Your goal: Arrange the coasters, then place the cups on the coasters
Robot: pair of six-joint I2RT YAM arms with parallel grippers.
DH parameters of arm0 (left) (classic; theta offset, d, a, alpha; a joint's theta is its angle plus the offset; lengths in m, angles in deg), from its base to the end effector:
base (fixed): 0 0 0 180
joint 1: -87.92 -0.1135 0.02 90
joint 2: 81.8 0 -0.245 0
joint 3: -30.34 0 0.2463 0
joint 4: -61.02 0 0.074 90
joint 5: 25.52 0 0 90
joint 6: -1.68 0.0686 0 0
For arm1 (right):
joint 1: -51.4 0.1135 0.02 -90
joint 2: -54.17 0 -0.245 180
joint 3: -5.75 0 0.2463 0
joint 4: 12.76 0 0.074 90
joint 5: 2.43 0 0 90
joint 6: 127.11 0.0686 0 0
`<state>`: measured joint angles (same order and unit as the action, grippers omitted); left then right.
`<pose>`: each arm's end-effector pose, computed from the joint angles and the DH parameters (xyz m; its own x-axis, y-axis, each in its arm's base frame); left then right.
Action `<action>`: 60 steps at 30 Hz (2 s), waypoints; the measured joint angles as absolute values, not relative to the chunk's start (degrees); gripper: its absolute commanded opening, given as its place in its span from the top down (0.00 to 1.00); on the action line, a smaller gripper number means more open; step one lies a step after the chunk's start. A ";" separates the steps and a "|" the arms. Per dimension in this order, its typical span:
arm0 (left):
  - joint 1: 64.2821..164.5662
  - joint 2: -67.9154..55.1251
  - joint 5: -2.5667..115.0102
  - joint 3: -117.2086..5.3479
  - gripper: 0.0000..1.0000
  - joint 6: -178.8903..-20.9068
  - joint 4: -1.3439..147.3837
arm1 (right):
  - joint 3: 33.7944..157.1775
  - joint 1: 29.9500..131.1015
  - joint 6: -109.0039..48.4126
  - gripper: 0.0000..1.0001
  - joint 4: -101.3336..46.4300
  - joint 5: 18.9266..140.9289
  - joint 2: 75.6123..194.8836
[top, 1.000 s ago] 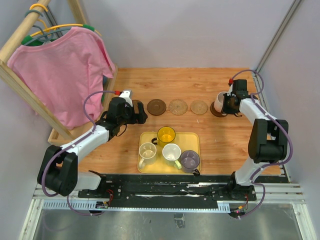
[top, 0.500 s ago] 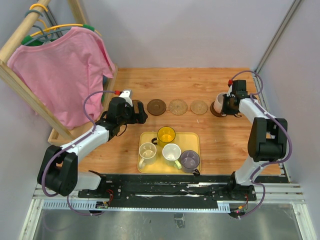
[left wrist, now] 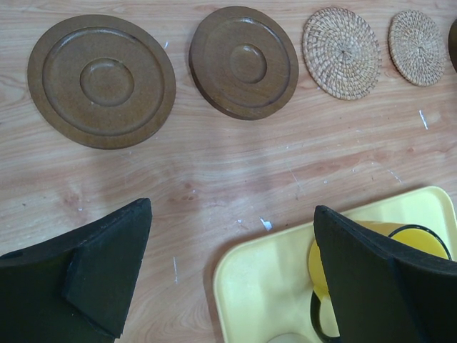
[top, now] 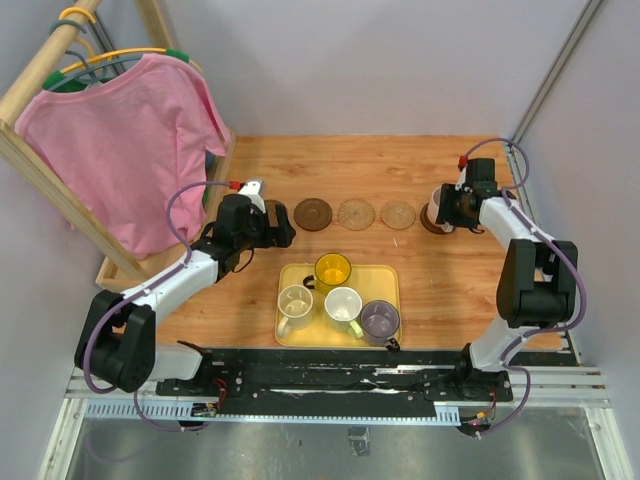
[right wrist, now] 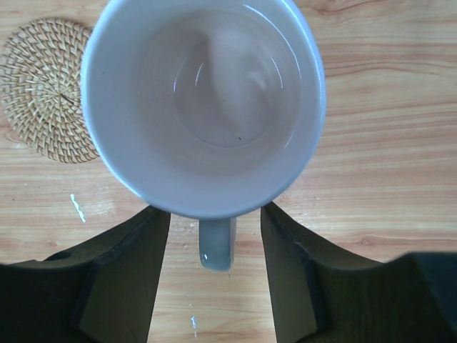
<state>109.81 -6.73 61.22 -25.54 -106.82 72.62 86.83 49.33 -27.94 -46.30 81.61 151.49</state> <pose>0.2880 -0.1199 0.1963 -0.5829 -0.1072 -0.8054 0.2453 0.9218 -0.3002 0.3795 -0.0066 0.1790 -0.7583 0.1860 -0.6248 0.0909 0.9792 0.1812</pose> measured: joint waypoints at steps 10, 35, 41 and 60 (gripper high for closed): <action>109.81 -7.89 61.19 -25.39 0.00 -106.80 72.66 | 81.81 49.53 -26.67 0.37 -47.04 82.64 139.64; 109.88 -10.62 57.08 -24.21 0.00 -106.41 74.54 | 63.16 81.73 -24.38 0.01 -68.33 78.12 100.03; 109.90 -11.89 57.17 -24.21 0.00 -106.43 75.03 | 63.05 89.05 -21.27 0.01 -70.32 78.18 97.61; 109.90 -11.96 56.39 -24.03 0.00 -107.28 75.11 | 56.60 108.39 -7.20 0.18 -72.18 86.62 103.25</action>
